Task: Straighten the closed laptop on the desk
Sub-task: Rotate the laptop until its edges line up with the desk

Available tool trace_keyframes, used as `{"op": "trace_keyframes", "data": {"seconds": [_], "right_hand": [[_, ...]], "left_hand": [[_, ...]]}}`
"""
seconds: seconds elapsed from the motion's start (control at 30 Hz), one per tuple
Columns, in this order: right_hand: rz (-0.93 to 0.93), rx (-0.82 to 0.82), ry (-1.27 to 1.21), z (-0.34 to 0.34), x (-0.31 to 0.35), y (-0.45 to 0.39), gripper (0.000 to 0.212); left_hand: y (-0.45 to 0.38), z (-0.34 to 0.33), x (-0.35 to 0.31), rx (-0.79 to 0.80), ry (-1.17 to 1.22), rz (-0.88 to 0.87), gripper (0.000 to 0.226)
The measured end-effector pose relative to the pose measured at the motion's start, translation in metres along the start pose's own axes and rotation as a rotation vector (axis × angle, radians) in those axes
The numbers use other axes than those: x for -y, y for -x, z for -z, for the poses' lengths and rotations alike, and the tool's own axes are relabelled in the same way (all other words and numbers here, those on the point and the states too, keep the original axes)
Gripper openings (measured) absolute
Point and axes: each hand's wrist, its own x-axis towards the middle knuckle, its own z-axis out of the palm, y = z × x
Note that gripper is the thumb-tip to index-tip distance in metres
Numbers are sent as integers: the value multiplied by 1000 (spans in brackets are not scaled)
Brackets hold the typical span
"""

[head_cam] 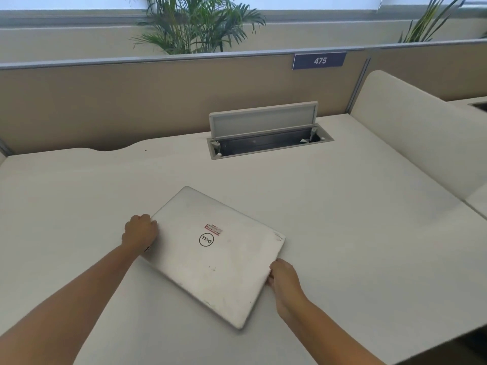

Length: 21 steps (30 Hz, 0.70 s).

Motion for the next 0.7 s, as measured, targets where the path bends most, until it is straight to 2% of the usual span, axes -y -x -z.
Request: {"op": "trace_keyframes", "data": {"seconds": [0.1, 0.23, 0.3, 0.37, 0.57, 0.7], "right_hand": [[21, -42, -1, 1, -8, -9, 26], [19, -75, -3, -1, -9, -15, 30], [7, -75, -27, -2, -8, -17, 28], [5, -57, -66, -2, -6, -17, 15], [-101, -4, -244, 6, 5, -23, 11], [-150, 38, -308, 11, 14, -21, 12]], "left_hand": [[-7, 0, 6, 1, 5, -25, 38], [-12, -1, 9, 3, 53, -14, 40], [-14, 0, 9, 6, 103, -4, 40], [-16, 3, 9, 21, 148, -17, 38], [-18, 10, 6, 71, 298, 35, 31], [-17, 12, 1, 105, 315, 121, 45]]}}
